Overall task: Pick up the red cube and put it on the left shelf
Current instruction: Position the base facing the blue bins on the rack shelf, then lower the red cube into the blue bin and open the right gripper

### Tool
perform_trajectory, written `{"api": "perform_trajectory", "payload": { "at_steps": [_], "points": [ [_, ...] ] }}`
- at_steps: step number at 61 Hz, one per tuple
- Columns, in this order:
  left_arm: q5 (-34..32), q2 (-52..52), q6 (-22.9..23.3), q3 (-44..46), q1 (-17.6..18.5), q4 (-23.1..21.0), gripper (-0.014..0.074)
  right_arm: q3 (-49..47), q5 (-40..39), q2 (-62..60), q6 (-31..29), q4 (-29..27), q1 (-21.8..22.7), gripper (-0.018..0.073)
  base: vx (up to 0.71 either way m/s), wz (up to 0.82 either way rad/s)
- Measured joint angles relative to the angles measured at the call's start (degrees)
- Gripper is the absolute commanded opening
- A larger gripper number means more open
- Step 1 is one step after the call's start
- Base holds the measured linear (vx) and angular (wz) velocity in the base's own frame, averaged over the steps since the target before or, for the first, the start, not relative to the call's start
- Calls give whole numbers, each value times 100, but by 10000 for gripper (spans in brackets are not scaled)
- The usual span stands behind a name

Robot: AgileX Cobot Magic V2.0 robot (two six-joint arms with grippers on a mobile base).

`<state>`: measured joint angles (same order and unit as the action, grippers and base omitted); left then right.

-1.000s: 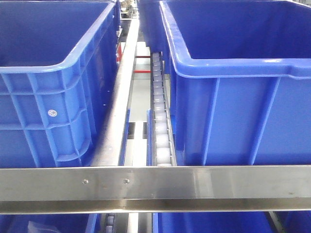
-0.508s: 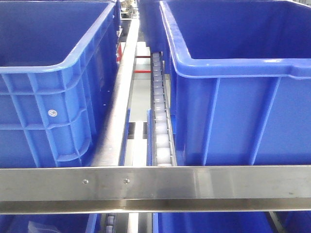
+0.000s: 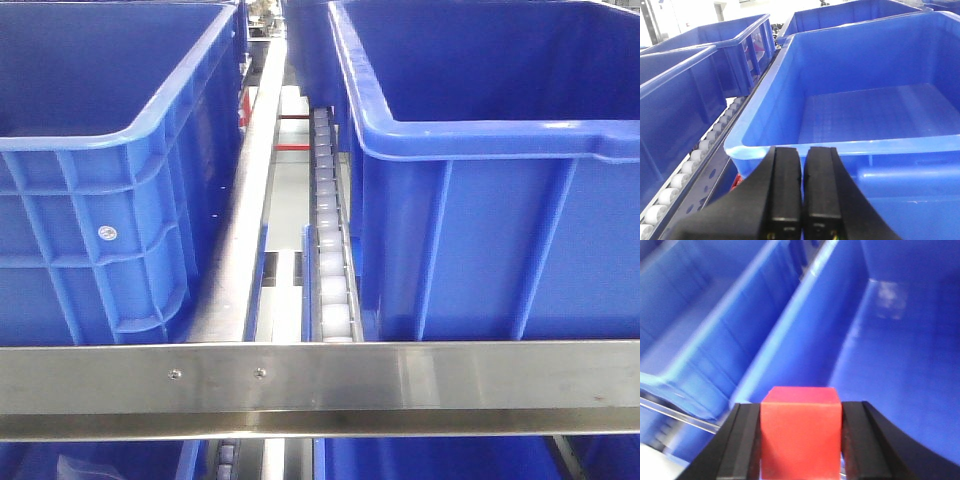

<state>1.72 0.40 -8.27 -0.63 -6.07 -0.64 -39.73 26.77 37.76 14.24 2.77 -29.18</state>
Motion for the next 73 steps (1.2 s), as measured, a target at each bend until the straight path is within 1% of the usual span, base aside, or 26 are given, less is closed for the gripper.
{"api": "perform_trajectory", "payload": {
  "at_steps": [9,15,23,34,39,41,45,49,52,56,60,73],
  "points": [
    [0,0,0,0,0,0,106,-98,-40,776,0,462,0,58,0,0],
    [0,0,0,0,0,0,106,-353,-61,1334,-3,606,50,58,0,0],
    [0,0,0,0,0,0,106,-841,-249,1988,-3,644,320,58,0,0],
    [0,0,0,0,0,0,106,-1514,-339,2884,-3,666,907,58,0,0],
    [0,0,0,0,0,0,106,-1740,-339,3210,-3,678,1039,66,0,0],
    [0,0,0,0,0,0,106,-1833,-339,3338,-3,678,1068,82,0,0],
    [0,0,0,0,0,0,106,-1976,-339,3555,-3,678,1090,154,0,0],
    [0,0,0,0,0,0,106,-2084,-339,3690,-3,678,1090,270,0,0],
    [0,0,0,0,0,0,106,-2143,-339,3798,-3,678,1090,385,0,0],
    [0,0,0,0,0,0,106,-2196,-339,3895,-3,678,1090,481,0,0],
    [0,0,0,0,0,0,106,-2215,-339,3966,-3,678,1090,513,0,0],
    [0,0,0,0,0,0,106,-2215,-321,4044,-3,678,1090,511,0,0]
  ]
}}
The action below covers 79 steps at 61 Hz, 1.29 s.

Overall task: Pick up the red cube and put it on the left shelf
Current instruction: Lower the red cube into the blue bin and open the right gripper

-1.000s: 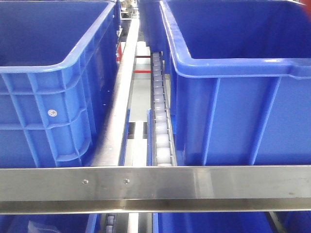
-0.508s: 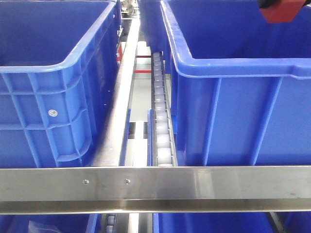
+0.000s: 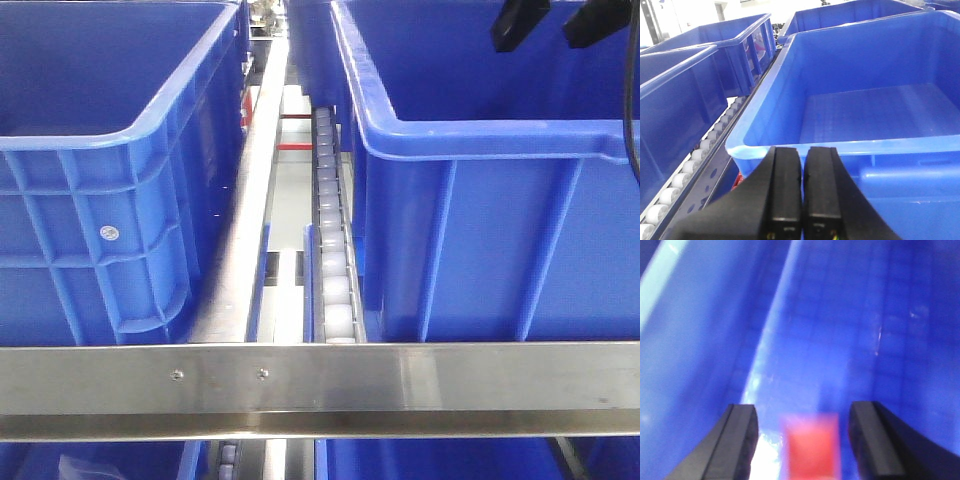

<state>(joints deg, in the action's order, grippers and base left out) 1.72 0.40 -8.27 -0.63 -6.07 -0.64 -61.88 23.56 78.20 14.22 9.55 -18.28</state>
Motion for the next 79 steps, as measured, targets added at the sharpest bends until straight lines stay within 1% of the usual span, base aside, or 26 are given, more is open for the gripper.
{"api": "perform_trajectory", "payload": {
  "at_steps": [9,13,16,21,31,39,42,52,61,73,79],
  "points": [
    [0,0,0,0,0,0,106,0,14,0,0,10,0,505,0,0],
    [0,0,0,0,0,0,106,0,14,0,0,10,0,484,0,0],
    [0,0,0,0,0,0,106,0,14,0,0,10,0,450,0,0],
    [0,0,0,0,0,0,106,0,14,0,0,10,0,371,0,0],
    [0,0,0,0,0,0,106,12,2,-206,0,10,9,173,0,0],
    [0,0,0,0,0,0,106,343,-285,-665,0,10,192,44,0,0],
    [0,0,0,0,0,0,106,512,-384,-885,0,10,281,58,0,0],
    [0,0,0,0,0,0,106,1194,-506,-1657,0,22,562,58,0,0],
    [0,0,0,0,0,0,106,1737,-570,-2309,0,83,608,58,0,0],
    [0,0,0,0,0,0,106,2487,-881,-3065,0,164,608,58,0,0],
    [0,0,0,0,0,0,106,2881,-1012,-3375,0,172,715,58,-2,-15]
  ]
}}
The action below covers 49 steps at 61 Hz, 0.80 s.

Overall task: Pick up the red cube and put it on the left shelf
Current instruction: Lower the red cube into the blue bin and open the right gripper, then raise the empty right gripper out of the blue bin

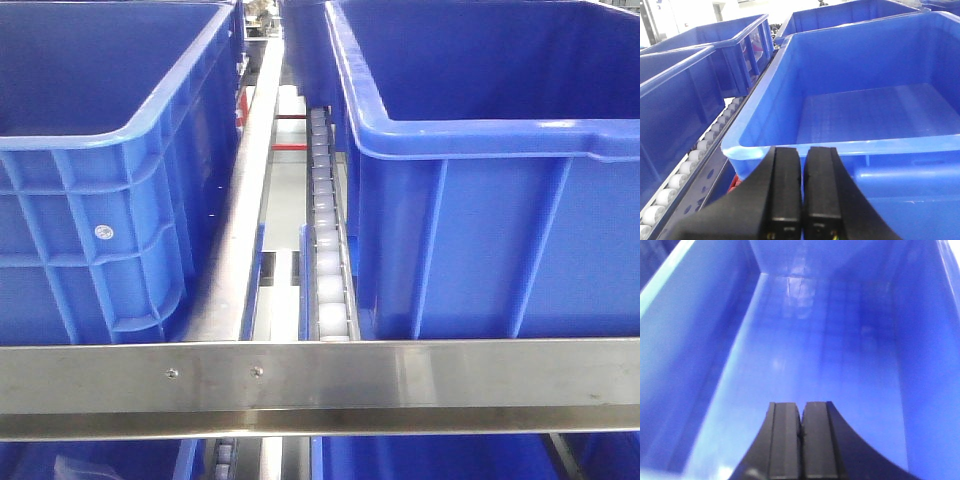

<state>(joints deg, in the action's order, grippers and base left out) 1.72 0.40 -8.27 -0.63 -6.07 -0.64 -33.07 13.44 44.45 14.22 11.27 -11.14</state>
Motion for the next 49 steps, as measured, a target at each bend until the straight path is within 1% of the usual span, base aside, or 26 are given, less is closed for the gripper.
{"api": "perform_trajectory", "payload": {
  "at_steps": [14,19,31,49],
  "points": [
    [0,0,0,0,0,0,106,857,-105,-671,0,63,508,58,0,0],
    [0,0,0,0,106,0,106,1102,-156,-903,0,125,627,58,0,0],
    [0,0,0,0,294,0,106,1534,-217,-1278,0,189,636,58,0,0],
    [0,0,0,0,302,0,106,2076,-295,-1829,0,202,636,58,0,0]
  ]
}}
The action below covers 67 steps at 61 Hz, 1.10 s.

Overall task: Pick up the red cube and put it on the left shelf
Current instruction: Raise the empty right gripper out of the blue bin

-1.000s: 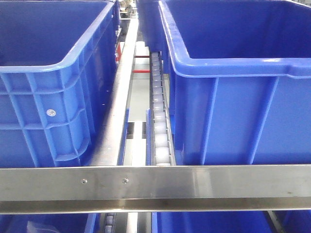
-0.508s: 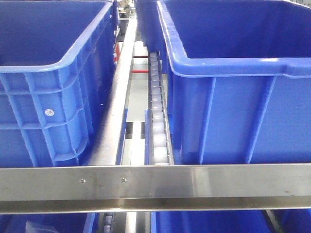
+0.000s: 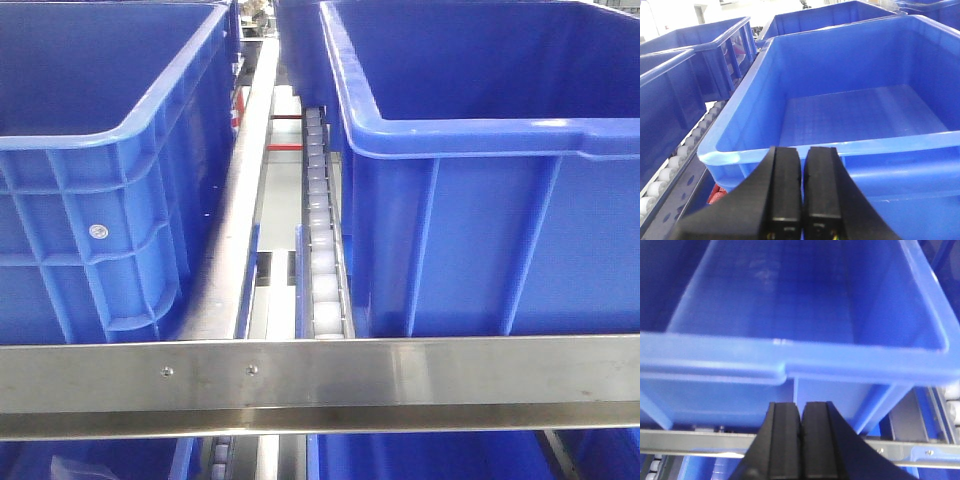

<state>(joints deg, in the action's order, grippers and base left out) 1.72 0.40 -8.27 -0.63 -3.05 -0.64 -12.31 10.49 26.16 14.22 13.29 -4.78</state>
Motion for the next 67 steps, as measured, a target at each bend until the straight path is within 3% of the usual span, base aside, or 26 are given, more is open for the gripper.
{"api": "perform_trajectory", "payload": {
  "at_steps": [25,47,67],
  "points": [
    [0,0,0,0,0,0,106,615,-27,-665,0,0,377,58,0,0],
    [0,0,0,0,0,0,106,1319,-802,-790,0,-386,388,58,0,0],
    [0,0,0,0,0,0,106,1393,-908,-1018,0,-394,388,58,-1,-5]
  ]
}}
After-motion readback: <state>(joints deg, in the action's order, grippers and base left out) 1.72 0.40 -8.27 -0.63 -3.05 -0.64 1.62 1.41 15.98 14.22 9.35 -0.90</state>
